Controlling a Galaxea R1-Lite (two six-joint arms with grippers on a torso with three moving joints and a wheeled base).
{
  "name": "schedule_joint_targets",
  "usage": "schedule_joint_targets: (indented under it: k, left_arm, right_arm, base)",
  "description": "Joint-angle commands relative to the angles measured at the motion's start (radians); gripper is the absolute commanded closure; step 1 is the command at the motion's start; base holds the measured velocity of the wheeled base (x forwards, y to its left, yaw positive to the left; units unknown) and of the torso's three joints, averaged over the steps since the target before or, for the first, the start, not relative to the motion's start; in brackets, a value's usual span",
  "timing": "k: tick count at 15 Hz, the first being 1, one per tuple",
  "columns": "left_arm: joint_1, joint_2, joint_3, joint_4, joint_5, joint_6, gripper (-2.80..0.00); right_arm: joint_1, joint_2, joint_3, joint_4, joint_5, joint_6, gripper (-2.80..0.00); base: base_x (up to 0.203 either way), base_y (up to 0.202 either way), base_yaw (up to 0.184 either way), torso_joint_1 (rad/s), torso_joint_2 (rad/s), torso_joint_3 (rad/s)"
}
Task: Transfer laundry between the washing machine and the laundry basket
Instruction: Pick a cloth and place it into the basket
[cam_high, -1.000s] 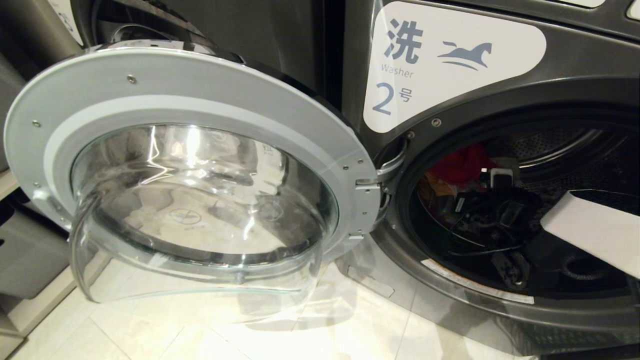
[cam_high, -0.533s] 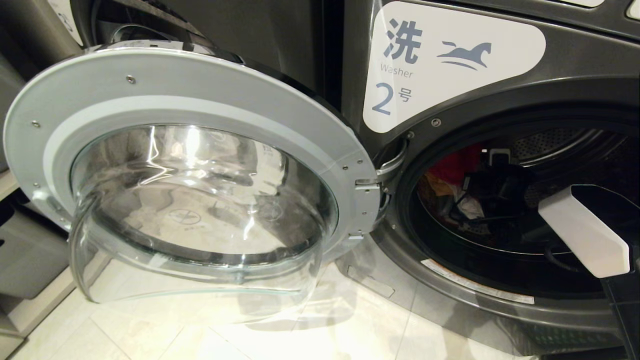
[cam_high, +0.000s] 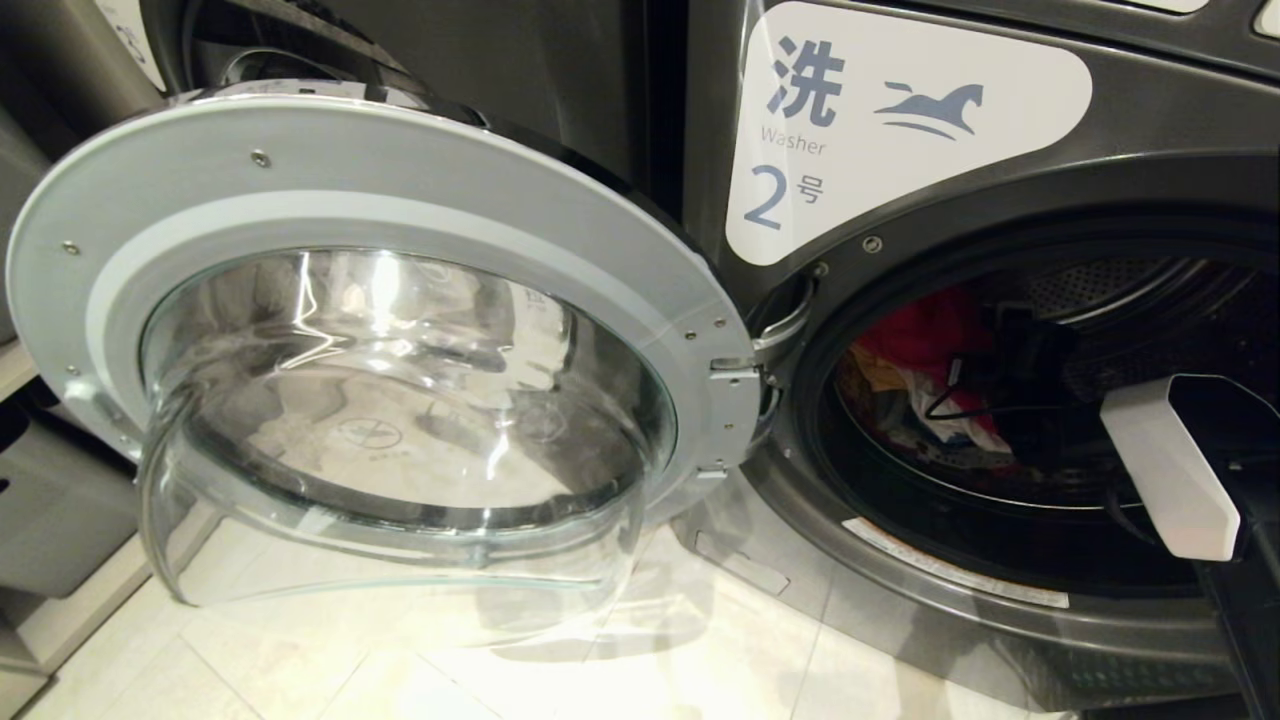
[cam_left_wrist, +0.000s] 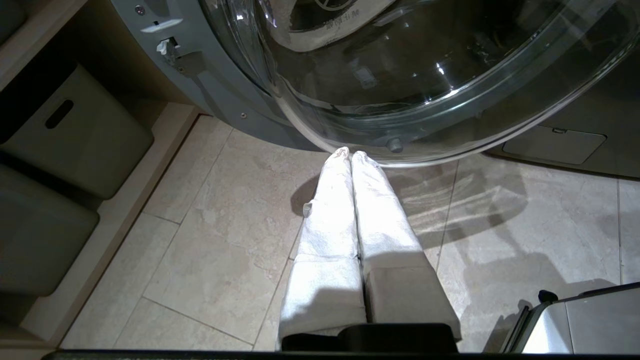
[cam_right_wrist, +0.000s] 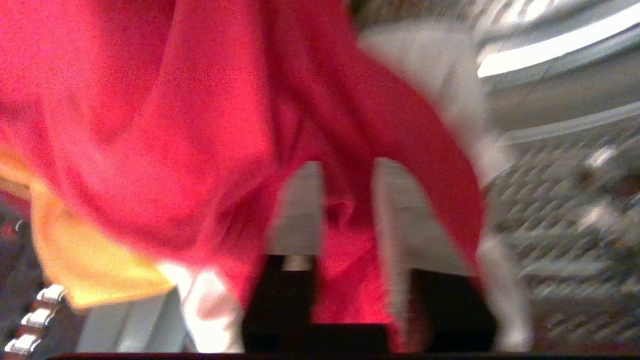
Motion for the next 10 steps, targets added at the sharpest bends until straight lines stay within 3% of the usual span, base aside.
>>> schedule_joint_targets:
  k: [1,3,8,10]
  left_arm:
    - [0.000,0.000,0.002,-0.002,0.000,0.001,0.00]
    - [0.000,0.000,0.002,-0.001,0.000,0.001,0.00]
    - [0.000,0.000,0.002,-0.001,0.000,0.001,0.00]
    - [0.000,0.000,0.002,-0.001,0.000,0.001,0.00]
  right_arm:
    - [-0.002,0.003,-0.005,0.048,-0.001,0.055,-2.80]
    - [-0.001,0.006,-0.005,0.093,-0.006,0.149,-2.80]
    - [-0.002,0.025,-0.007,0.292,-0.060,0.264,-2.80]
    - [-0.002,0.030,-0.008,0.303,-0.070,0.280,-2.80]
  base:
    - [0.000,0.000,0.000,0.000,0.00,0.000]
    - [0.000,0.000,0.000,0.000,0.00,0.000]
    - [0.000,0.000,0.000,0.000,0.00,0.000]
    - [0.000,0.000,0.000,0.000,0.00,0.000]
